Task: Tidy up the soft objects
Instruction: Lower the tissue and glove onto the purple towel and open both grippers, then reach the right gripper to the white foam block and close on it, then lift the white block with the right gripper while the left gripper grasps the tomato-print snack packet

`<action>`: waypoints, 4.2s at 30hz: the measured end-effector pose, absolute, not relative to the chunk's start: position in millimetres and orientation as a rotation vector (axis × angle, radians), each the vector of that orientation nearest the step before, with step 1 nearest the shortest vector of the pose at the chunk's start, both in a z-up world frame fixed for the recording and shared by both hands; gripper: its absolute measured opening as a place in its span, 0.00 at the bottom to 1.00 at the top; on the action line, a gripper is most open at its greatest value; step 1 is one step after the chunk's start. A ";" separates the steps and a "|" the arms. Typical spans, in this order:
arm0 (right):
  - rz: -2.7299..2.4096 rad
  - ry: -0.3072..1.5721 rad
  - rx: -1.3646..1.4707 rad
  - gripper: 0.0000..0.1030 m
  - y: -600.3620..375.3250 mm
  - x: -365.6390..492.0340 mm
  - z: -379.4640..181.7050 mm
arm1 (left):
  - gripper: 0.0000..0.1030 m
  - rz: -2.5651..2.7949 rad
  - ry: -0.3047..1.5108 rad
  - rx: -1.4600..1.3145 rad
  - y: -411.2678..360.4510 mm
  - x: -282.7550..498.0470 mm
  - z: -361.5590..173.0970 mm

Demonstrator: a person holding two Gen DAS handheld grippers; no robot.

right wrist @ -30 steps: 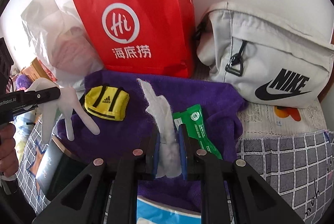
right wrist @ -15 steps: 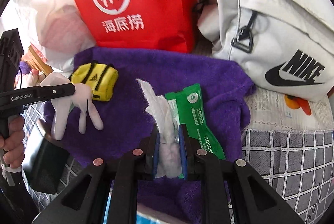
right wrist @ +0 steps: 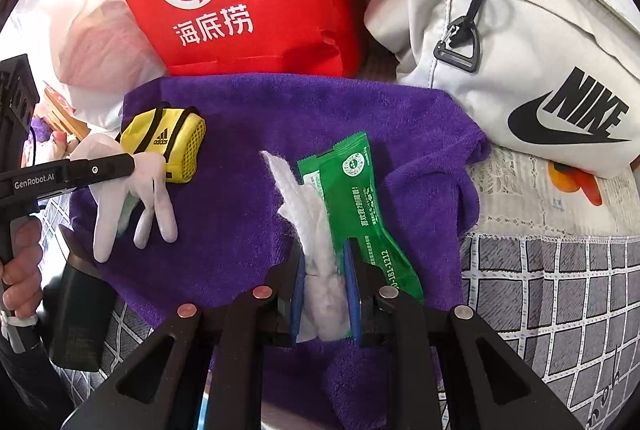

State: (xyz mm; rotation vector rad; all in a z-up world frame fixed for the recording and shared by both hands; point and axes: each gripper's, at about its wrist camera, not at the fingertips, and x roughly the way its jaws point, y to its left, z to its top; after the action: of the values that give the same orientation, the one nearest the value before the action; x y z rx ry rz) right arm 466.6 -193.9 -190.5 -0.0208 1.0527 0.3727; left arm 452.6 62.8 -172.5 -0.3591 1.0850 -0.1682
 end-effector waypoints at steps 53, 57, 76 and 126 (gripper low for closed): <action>0.498 0.924 -0.064 0.70 -142.3 170.8 -145.3 | 0.60 -0.092 0.971 -0.375 108.9 182.2 -122.7; 0.490 0.945 -0.097 0.70 -131.4 169.7 -160.6 | 0.60 -0.094 1.004 -0.384 111.6 168.0 -139.0; 0.377 0.815 -0.033 0.48 -193.4 135.1 -144.3 | 0.60 -0.225 1.102 -0.280 43.7 150.5 -168.5; 0.265 0.936 -0.032 0.49 -221.7 125.4 -198.0 | 0.65 -0.197 1.105 -0.128 22.2 152.6 -176.3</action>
State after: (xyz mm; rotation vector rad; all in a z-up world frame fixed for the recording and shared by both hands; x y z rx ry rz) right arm 125.4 -221.7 -198.0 -0.0325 0.9362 0.2649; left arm 152.6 22.2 -176.3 -0.1276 1.1053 -0.1967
